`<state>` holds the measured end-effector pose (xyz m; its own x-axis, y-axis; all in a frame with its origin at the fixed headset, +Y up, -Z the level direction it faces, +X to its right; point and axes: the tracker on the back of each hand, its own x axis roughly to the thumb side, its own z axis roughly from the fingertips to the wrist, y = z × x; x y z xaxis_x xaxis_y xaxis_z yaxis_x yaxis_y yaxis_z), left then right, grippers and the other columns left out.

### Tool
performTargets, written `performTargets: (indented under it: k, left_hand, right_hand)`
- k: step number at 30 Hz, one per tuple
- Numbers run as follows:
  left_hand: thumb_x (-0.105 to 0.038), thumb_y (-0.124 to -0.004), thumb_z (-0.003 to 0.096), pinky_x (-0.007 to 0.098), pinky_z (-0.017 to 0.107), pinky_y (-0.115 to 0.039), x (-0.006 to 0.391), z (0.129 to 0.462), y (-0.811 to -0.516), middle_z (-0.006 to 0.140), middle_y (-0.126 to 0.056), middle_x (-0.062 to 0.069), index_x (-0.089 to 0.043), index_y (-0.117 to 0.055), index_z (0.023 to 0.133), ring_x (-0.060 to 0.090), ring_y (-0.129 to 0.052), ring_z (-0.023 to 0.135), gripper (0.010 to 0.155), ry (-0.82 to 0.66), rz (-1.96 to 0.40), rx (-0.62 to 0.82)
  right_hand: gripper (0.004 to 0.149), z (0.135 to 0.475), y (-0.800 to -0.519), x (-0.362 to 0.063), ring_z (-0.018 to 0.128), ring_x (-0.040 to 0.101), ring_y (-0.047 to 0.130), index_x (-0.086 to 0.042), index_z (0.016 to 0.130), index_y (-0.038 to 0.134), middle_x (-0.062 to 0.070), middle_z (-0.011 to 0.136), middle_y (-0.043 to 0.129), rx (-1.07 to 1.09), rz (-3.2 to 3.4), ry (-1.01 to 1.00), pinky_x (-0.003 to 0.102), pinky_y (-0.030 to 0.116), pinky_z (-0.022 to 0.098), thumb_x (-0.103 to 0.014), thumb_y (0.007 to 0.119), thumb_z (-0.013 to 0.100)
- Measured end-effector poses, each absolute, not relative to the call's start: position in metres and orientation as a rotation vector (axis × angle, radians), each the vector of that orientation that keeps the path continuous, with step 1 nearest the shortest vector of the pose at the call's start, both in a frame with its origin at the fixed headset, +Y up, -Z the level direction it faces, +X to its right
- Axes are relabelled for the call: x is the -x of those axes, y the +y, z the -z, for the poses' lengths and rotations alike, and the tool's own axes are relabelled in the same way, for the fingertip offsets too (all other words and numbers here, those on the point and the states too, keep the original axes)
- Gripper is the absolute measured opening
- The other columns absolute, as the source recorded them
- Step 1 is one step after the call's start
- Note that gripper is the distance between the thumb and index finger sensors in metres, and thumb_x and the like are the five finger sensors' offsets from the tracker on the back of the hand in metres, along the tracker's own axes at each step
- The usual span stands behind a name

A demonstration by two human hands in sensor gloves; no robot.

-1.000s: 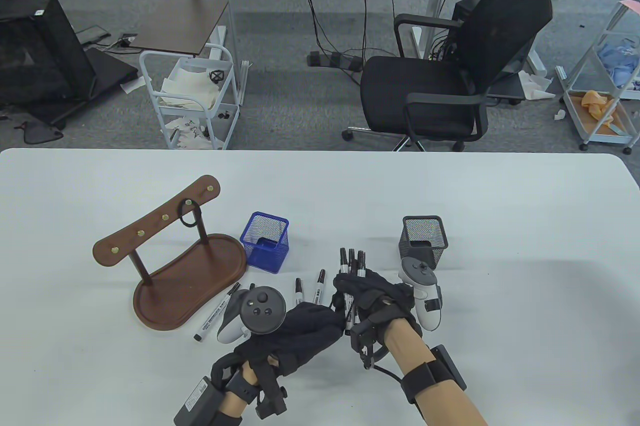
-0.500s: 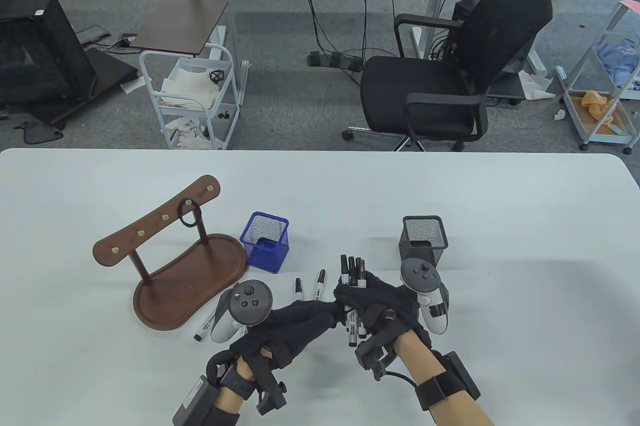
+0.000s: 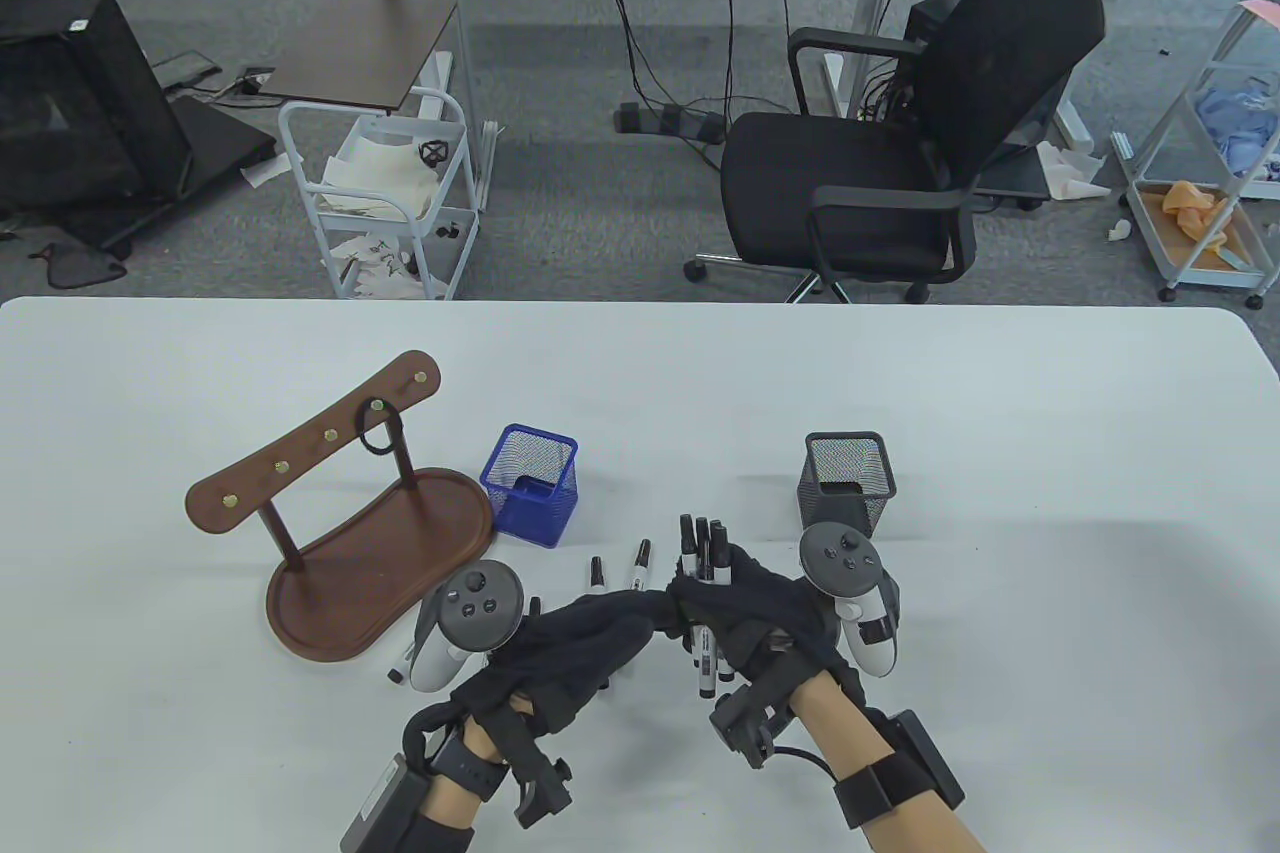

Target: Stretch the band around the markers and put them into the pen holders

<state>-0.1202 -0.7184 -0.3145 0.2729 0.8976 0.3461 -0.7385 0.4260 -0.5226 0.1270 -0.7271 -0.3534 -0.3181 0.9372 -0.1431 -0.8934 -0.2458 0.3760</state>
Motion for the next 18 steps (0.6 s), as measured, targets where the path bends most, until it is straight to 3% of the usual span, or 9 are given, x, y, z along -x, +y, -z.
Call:
performTargets:
  k: [2, 4, 12, 18]
  left_hand:
    - [-0.061, -0.060, 0.0612, 0.070, 0.077, -0.051, 0.121, 0.313, -0.715, 0.120, -0.077, 0.009, -0.018, -0.067, 0.112, 0.048, -0.063, 0.108, 0.066, -0.656, -1.104, 0.248]
    - [-0.062, -0.063, 0.0603, 0.070, 0.077, -0.052, 0.129, 0.311, -0.709, 0.123, -0.072, 0.007, -0.020, -0.065, 0.113, 0.046, -0.065, 0.108, 0.067, -0.617, -1.081, 0.125]
    - [-0.066, -0.064, 0.0588, 0.078, 0.076, -0.036, 0.133, 0.304, -0.707, 0.131, -0.049, 0.018, -0.019, -0.051, 0.119, 0.053, -0.043, 0.115, 0.077, -0.562, -0.851, 0.086]
    - [-0.067, -0.064, 0.0584, 0.080, 0.075, -0.033, 0.132, 0.300, -0.709, 0.132, -0.046, 0.021, -0.019, -0.051, 0.119, 0.054, -0.038, 0.116, 0.079, -0.528, -0.658, 0.061]
  right_hand:
    - [0.046, 0.353, -0.725, -0.128, 0.064, 0.018, 0.107, -0.025, 0.090, 0.067, -0.002, 0.087, 0.084, -0.129, -1.833, 0.460, 0.042, 0.093, 0.052, -0.040, 0.087, 0.052]
    - [0.046, 0.353, -0.725, -0.134, 0.063, 0.018, 0.107, -0.025, 0.089, 0.067, -0.002, 0.087, 0.085, -0.115, -1.861, 0.423, 0.042, 0.093, 0.052, -0.040, 0.088, 0.051]
    - [0.045, 0.355, -0.719, -0.167, 0.063, 0.020, 0.107, -0.026, 0.087, 0.070, -0.002, 0.086, 0.088, -0.066, -1.894, 0.366, 0.044, 0.092, 0.052, -0.038, 0.091, 0.049]
    - [0.043, 0.362, -0.690, -0.200, 0.064, 0.021, 0.105, -0.027, 0.087, 0.069, -0.002, 0.086, 0.088, -0.059, -1.954, 0.258, 0.046, 0.089, 0.054, -0.037, 0.090, 0.050]
